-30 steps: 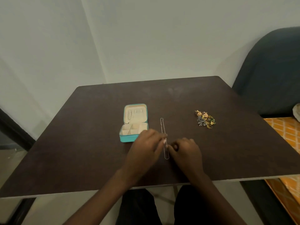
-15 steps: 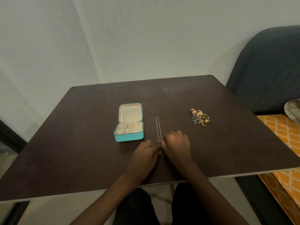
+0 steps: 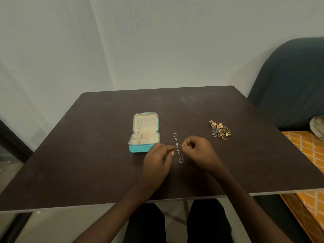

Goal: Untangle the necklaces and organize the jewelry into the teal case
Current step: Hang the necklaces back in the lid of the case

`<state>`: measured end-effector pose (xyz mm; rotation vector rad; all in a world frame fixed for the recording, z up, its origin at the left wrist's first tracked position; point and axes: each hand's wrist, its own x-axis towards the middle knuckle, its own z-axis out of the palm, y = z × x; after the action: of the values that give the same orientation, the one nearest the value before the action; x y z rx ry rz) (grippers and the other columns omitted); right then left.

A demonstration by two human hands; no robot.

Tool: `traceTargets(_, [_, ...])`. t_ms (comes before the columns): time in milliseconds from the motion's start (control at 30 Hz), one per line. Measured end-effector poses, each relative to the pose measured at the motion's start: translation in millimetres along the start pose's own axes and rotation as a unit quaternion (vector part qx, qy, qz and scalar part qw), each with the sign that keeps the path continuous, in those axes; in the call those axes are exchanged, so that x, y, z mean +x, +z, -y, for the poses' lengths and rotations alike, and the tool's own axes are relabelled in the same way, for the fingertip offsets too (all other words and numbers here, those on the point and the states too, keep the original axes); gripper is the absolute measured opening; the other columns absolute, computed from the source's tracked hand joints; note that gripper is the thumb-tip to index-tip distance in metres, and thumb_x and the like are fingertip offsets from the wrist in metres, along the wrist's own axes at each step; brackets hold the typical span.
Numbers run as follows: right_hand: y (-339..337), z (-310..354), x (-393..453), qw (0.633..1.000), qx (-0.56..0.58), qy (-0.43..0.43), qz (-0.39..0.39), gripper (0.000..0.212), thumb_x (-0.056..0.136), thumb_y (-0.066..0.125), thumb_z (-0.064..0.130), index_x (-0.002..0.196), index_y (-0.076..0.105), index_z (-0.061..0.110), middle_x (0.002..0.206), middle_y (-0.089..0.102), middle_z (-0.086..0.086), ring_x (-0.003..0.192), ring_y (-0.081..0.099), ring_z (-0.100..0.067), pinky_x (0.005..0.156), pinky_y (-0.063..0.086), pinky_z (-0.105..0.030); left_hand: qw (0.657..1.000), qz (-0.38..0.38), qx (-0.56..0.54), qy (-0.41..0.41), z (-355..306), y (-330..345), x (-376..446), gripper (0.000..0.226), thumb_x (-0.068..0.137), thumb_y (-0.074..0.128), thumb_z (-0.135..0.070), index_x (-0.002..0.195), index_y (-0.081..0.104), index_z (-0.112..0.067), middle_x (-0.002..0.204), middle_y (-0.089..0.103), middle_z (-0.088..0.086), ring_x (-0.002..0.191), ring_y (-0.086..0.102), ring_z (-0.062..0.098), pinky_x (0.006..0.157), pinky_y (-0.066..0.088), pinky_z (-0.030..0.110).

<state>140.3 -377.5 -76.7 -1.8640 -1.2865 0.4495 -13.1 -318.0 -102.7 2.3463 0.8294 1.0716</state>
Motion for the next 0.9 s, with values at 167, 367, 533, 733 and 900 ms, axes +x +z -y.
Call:
traceTargets(167, [-21,21,4,0.983,0.171,-0.019,0.067,0.016,0.082,0.057,0.003,0.071,0.061,0.015,0.071,0.07,-0.006,0.066,0.058,-0.012,0.061,0.044,-0.021,0.998,0.014,-0.048,-0.029,-21,-16,29,0.037,0.091,0.058,-0.016,0.128,0.055,-0.018,0.118,0.059,-0.006,0.105,0.051,0.002,0.089,0.043,0.017])
traceTargets(367, [-36,45,10,0.953,0.29,-0.031,0.088,0.02,0.089,0.043,-0.005,0.077,0.056,0.005,0.057,0.063,-0.003,0.059,0.058,-0.016,0.065,0.049,-0.03,0.961,0.133,-0.225,-0.096,-34,-25,56,0.032,0.097,0.046,-0.013,0.128,0.055,-0.016,0.117,0.065,-0.001,0.107,0.06,0.007,0.095,0.046,0.017])
traceTargets(533, [-45,56,10,0.942,0.317,-0.026,0.104,0.026,0.093,0.043,0.001,0.071,0.052,0.01,0.053,0.054,-0.003,0.05,0.052,-0.017,0.053,0.046,-0.028,0.878,0.194,-0.404,-0.165,-44,-32,56,0.031,0.1,0.035,-0.011,0.104,0.066,-0.013,0.084,0.069,0.003,0.08,0.065,0.015,0.083,0.053,0.029])
traceTargets(733, [-56,67,5,0.936,0.339,0.0,0.091,0.027,0.094,0.04,0.003,0.07,0.049,0.012,0.051,0.049,-0.002,0.041,0.035,-0.011,0.04,0.031,-0.022,0.854,0.226,-0.411,-0.227,-49,-46,47,0.031,0.096,0.045,-0.03,0.085,0.067,-0.011,0.059,0.052,-0.001,0.052,0.047,0.008,0.061,0.049,0.027])
traceTargets(900, [-58,66,4,0.915,0.39,0.019,0.097,0.03,0.093,0.039,0.003,0.065,0.045,0.014,0.052,0.043,-0.002,0.04,0.027,-0.009,0.04,0.023,-0.019,0.741,0.181,-0.583,-0.281,-56,-69,48,0.031,0.083,0.05,-0.035,0.059,0.056,-0.015,0.049,0.042,-0.002,0.041,0.04,0.01,0.047,0.043,0.024])
